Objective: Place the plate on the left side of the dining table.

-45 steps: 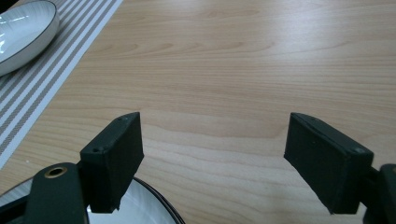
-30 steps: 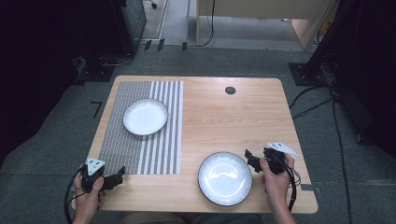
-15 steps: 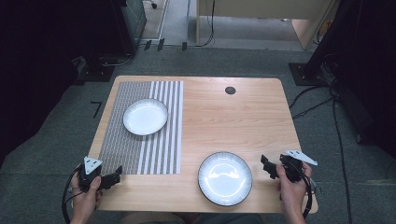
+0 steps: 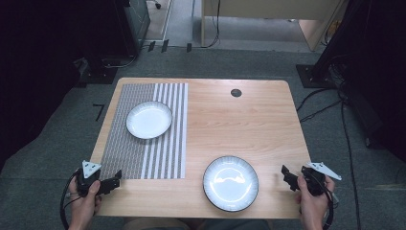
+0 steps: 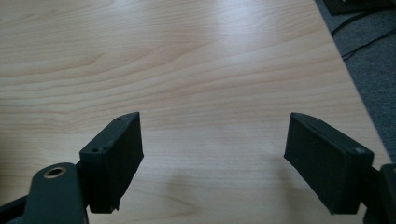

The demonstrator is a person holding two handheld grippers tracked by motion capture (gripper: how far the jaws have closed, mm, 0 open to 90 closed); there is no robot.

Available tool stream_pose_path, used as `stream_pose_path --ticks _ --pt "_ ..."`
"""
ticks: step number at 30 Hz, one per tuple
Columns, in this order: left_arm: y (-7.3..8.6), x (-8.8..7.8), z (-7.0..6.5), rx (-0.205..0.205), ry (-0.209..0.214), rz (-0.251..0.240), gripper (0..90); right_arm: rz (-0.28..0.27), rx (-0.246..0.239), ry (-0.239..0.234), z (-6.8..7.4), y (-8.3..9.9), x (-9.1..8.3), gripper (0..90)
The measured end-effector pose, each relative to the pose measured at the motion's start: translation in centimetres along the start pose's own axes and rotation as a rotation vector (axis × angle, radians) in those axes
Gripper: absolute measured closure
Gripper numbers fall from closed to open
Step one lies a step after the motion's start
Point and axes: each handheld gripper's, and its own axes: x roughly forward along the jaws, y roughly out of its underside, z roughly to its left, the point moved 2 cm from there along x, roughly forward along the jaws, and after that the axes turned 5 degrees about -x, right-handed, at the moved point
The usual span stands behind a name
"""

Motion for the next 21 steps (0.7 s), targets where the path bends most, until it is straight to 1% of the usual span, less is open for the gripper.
stream_pose_path --ticks 3,5,9,12,17,21 --pt "0.0 0.0 0.3 -0.007 -0.006 0.0 9.5 0.001 -0.003 0.018 -0.6 0.4 -0.2 19.3" --pt "0.0 -0.1 0.7 -0.011 -0.018 0.001 9.5 0.004 0.0 0.024 -1.1 0.6 -0.3 19.4" --pt "0.0 -0.1 1.3 -0.033 -0.021 0.003 9.5 0.013 -0.008 0.038 -1.6 1.0 -0.3 19.4" --pt "0.1 -0.1 1.5 -0.039 -0.018 0.01 9.5 0.027 -0.018 0.042 -1.5 1.3 -0.1 19.1" --pt "0.1 0.1 1.4 -0.036 -0.012 0.025 9.4 0.029 -0.055 0.058 -1.3 1.4 0.1 18.7" --pt "0.1 0.1 1.4 -0.039 -0.01 0.026 9.4 0.036 -0.087 0.074 -1.0 1.5 0.2 17.0"
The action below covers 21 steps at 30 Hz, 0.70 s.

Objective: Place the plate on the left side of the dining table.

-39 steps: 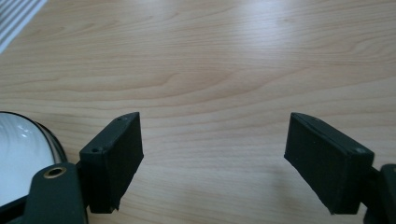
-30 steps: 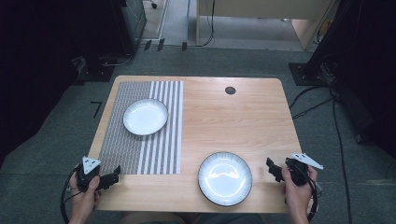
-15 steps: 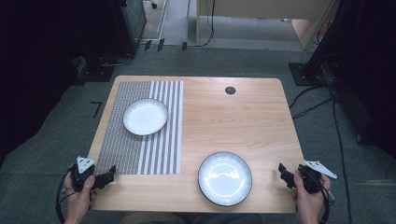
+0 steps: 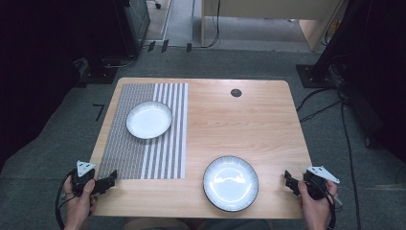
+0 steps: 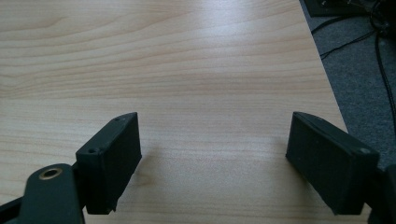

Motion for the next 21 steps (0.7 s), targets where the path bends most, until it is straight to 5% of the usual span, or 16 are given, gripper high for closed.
stream_pose_path --ticks 7,21 --pt "0.01 0.07 0.0 0.003 0.003 -0.002 9.0 0.025 -0.046 0.028 0.51 -0.04 0.21 14.2" --pt "0.05 0.09 -0.02 0.002 0.004 -0.006 8.9 0.026 -0.046 0.028 0.54 -0.04 0.23 14.0"
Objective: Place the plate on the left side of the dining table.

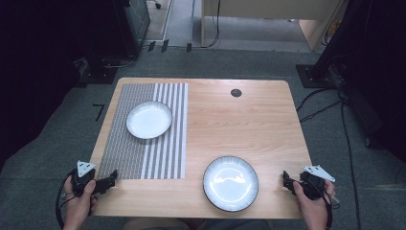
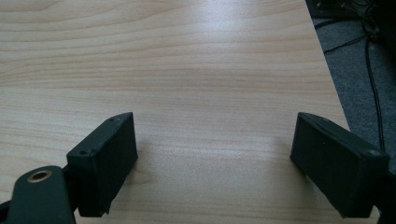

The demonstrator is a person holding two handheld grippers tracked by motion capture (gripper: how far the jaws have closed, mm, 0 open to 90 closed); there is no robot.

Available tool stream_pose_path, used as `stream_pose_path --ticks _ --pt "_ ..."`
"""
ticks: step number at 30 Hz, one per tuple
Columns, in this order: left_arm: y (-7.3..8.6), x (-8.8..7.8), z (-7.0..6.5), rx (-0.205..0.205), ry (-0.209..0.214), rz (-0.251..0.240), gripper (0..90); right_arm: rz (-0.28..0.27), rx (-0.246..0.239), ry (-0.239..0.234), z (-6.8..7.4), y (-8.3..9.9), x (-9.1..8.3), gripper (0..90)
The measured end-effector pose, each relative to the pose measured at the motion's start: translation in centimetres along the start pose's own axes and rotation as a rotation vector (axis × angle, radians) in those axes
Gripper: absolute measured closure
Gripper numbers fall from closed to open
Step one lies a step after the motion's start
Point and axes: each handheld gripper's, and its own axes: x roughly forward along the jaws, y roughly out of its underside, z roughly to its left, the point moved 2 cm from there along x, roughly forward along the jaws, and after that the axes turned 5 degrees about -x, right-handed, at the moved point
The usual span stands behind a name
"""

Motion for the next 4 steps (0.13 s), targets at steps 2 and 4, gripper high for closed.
stream_pose_path --ticks 2,4 --pt "-0.01 0.0 0.0 0.001 0.0 0.001 8.9 0.0 0.0 0.0 0.0 0.0 0.0 14.0" --pt "-0.01 0.0 0.0 0.0 0.0 0.0 8.9 0.0 0.002 0.001 0.02 -0.01 0.0 13.9"
